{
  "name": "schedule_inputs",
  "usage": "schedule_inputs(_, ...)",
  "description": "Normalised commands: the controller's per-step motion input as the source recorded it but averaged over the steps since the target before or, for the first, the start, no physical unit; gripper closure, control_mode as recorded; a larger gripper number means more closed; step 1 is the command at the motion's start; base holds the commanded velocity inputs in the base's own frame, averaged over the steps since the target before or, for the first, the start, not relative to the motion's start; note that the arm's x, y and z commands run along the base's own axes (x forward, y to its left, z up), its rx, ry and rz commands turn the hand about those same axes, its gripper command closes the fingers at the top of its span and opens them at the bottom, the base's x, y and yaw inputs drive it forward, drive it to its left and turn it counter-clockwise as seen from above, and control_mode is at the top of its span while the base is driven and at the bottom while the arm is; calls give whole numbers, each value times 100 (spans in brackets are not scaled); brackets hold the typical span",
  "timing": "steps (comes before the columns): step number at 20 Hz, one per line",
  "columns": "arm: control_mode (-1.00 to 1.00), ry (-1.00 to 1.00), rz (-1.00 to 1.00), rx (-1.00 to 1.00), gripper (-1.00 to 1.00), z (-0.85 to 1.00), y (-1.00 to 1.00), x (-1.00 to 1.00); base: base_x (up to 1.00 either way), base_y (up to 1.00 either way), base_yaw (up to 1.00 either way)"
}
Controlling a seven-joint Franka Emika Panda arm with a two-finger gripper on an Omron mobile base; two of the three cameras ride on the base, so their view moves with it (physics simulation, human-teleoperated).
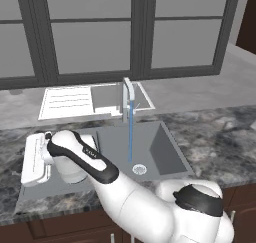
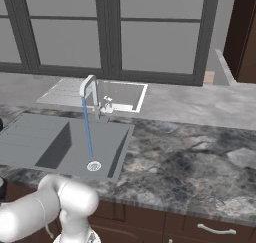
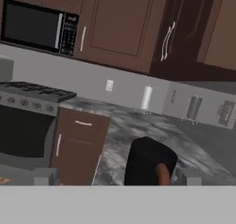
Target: Turn on the sink faucet and place the jug under the water for a few seconds to fill it up.
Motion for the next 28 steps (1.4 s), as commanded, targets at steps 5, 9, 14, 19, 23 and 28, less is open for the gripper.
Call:
schedule_inputs(5,-100,12,0,0,-100,-6,43,30,0,0,0)
schedule_inputs(9,-100,9,0,0,-100,-16,43,30,0,0,0)
schedule_inputs(14,-100,9,0,-3,-100,-28,52,30,0,0,0)
schedule_inputs(19,-100,7,0,-2,-100,-34,52,29,0,0,0)
schedule_inputs(23,-100,3,0,0,-100,-42,44,25,0,0,0)
schedule_inputs(28,-100,0,1,0,-100,-48,35,25,0,0,0)
